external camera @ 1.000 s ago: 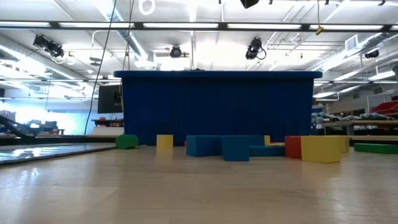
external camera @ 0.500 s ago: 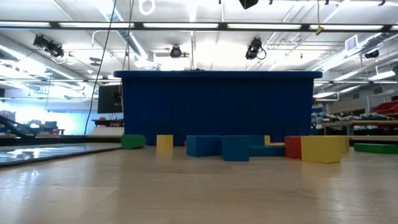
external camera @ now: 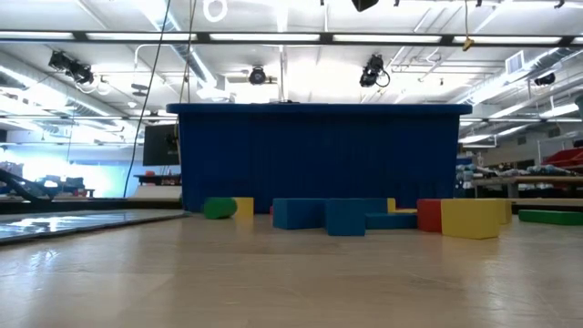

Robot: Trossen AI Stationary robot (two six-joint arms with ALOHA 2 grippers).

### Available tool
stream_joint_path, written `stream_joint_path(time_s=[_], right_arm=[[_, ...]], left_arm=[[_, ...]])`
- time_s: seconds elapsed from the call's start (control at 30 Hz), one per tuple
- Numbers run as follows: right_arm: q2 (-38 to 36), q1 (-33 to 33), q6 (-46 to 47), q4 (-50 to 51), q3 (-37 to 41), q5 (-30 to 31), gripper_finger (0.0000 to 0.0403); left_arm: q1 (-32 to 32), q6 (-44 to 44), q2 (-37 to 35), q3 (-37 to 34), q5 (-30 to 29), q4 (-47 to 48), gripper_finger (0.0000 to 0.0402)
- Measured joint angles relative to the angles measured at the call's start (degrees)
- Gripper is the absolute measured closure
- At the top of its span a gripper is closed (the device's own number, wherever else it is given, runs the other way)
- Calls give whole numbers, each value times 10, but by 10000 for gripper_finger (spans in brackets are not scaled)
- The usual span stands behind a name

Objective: Sort Items/Unsort Items

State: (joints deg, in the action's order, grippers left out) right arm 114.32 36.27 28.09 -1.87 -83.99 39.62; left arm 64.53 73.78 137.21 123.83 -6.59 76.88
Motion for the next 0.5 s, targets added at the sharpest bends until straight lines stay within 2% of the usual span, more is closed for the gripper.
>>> stream_joint_path(time_s=[0.13,0.27,0.5], right_arm=[[0,0,-10,0,0,0,401],[0,0,-13,-1,0,0,398],[0,12,-49,-23,0,-24,393]], left_arm=[[0,0,-1,33,-12,17,394],[3,-12,-1,34,-13,-30,384],[11,-48,1,34,-31,-52,315]])
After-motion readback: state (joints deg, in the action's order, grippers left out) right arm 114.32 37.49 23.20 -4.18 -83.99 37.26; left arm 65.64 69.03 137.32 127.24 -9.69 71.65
